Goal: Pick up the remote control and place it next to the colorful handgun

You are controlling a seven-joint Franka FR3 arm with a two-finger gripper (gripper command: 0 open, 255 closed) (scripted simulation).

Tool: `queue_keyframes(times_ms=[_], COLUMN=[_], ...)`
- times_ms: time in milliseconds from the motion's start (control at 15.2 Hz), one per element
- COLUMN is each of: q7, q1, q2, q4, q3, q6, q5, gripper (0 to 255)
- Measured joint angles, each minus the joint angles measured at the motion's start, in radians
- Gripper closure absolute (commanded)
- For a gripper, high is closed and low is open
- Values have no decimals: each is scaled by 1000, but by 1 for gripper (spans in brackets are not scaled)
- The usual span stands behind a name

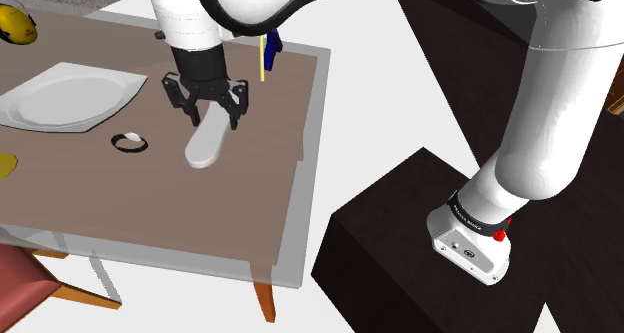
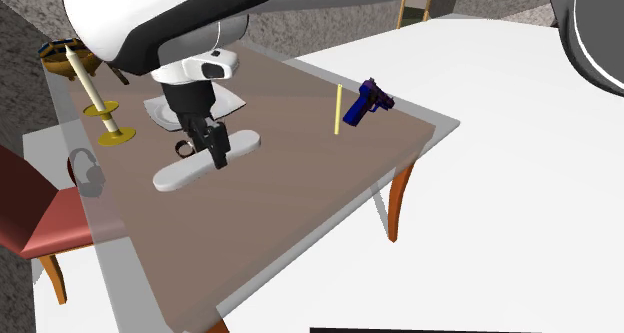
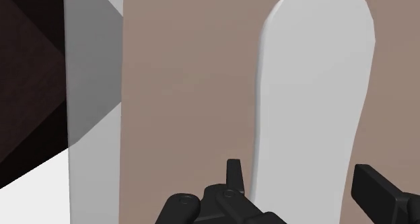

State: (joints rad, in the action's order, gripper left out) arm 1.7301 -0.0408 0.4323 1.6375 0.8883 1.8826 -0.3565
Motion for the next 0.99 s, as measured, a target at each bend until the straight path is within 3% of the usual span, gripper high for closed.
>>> queue_keyframes(times_ms=[990], q7=[-28], q1=[-19], q2=[-28], q4=[-174], q3=[19], q6=[-187], q5=[32], gripper=[255])
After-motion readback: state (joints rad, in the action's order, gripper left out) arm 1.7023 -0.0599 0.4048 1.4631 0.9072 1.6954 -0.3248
